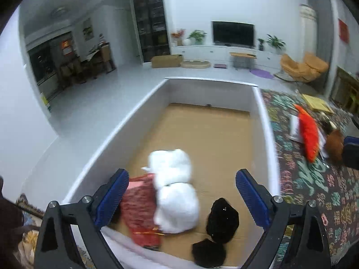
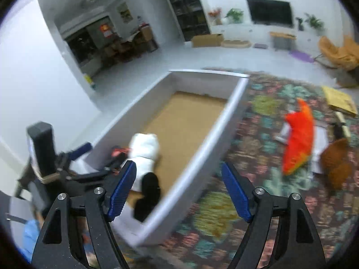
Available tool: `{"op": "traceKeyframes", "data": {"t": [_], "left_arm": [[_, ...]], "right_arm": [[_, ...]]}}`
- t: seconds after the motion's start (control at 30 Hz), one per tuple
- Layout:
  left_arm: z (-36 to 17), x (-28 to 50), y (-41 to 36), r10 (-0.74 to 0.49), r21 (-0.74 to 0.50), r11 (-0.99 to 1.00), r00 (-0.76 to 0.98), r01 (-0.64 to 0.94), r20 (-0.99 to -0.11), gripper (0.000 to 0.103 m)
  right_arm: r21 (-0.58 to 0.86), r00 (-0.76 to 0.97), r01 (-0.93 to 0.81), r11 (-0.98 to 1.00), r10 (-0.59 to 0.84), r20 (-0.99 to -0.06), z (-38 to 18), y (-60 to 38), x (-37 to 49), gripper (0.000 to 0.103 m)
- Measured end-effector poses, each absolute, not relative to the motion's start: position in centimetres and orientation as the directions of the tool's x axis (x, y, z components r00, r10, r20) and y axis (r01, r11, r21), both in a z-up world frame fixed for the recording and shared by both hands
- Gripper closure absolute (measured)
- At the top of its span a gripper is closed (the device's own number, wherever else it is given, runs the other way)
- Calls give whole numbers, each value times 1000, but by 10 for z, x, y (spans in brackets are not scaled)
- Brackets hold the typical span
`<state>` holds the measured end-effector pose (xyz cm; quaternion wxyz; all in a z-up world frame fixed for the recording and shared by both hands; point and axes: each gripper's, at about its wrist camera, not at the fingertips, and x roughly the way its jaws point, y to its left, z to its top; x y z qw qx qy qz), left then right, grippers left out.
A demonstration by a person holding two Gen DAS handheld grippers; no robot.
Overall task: Organize soft objects
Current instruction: 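Carry the red mesh bag to the box while the right carries black plush, then open both tools and withdraw them from the white box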
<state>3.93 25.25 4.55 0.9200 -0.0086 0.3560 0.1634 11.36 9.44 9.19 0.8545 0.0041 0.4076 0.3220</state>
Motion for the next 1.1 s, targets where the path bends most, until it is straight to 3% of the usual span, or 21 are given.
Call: {"op": "traceKeyframes", "data": {"t": [0.37,0.63,0.77,0.9,1.03,1.1], "left_arm": [[62,56,145,177,142,983,753,-112,-634,7],[9,66,52,-119,-29,989,677,142,-726,0],[-44,98,13,-119,-18,984,591,175,-797,0],[-69,123,1,-93,-4,988,588,152,-804,0],[-91,145,-1,-36,48,990,574,130,-818,0],[-95,147,4,-77,-5,992,586,125,-806,0]], "right_arm": [[141,564,-301,943,295,-771,23,-35,124,22],[21,573,17,1000,8,-819,-62,-138,121,22],[-12,585,113,994,-76,-807,-72,-174,119,22],[50,624,161,986,-63,-779,-76,-198,115,21],[-1,610,169,986,-105,-785,-78,-193,120,21],[-5,611,167,986,-108,-784,-79,-194,120,20]]}}
